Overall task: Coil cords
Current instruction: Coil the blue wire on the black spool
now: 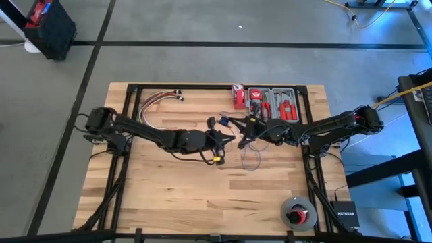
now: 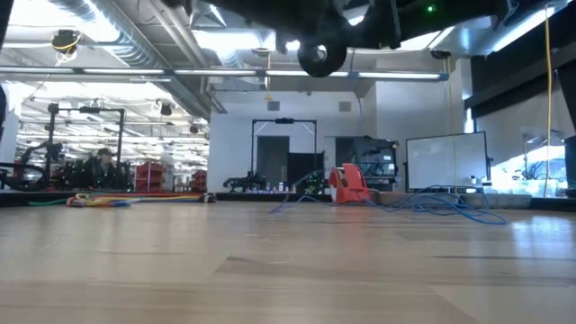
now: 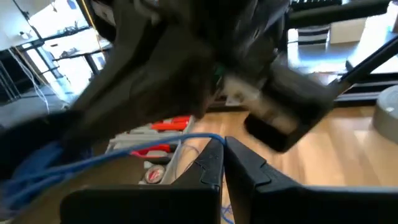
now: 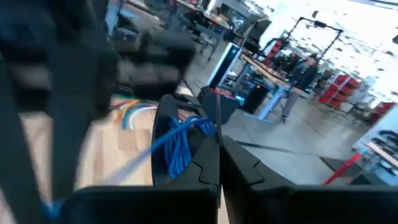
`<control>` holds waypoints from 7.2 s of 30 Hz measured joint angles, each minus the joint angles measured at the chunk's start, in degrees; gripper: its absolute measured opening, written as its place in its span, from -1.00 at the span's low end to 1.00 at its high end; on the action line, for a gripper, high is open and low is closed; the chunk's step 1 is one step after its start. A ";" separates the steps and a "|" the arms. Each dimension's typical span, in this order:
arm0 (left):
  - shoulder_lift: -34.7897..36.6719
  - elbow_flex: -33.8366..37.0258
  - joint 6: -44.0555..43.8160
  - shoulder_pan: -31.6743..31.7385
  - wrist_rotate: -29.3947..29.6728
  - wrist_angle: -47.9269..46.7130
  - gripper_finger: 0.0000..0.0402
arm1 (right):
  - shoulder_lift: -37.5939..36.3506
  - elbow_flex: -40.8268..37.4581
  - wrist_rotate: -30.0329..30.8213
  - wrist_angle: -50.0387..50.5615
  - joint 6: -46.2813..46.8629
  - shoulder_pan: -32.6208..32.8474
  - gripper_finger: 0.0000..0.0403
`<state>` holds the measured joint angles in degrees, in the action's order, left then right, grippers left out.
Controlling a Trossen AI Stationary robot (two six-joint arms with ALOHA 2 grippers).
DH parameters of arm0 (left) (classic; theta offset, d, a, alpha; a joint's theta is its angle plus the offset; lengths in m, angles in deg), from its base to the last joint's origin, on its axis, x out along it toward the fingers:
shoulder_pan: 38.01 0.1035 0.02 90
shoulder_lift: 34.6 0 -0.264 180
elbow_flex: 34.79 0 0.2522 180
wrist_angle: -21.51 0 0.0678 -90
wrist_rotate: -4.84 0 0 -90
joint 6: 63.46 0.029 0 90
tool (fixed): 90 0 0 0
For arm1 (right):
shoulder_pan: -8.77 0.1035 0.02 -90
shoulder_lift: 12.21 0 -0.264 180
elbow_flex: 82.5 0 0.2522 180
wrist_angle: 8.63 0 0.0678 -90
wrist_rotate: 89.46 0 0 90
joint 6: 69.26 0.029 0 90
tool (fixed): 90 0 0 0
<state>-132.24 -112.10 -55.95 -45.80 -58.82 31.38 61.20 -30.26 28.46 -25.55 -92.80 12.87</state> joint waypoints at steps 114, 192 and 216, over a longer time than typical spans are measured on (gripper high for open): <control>1.56 0.46 -8.85 4.83 -3.84 -8.56 -1.00 | 2.78 2.97 4.00 -0.40 -0.49 -0.35 -0.99; 21.58 0.52 -10.75 6.45 11.00 -42.80 -1.00 | 2.29 22.25 7.97 48.44 12.83 6.01 -0.99; 1.33 0.46 5.34 -3.16 10.43 -6.18 -1.00 | 13.76 21.64 14.09 35.26 9.58 5.22 -0.99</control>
<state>-130.91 -111.64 -50.62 -48.96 -48.39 25.21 74.96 -8.62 42.55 9.71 -83.21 18.09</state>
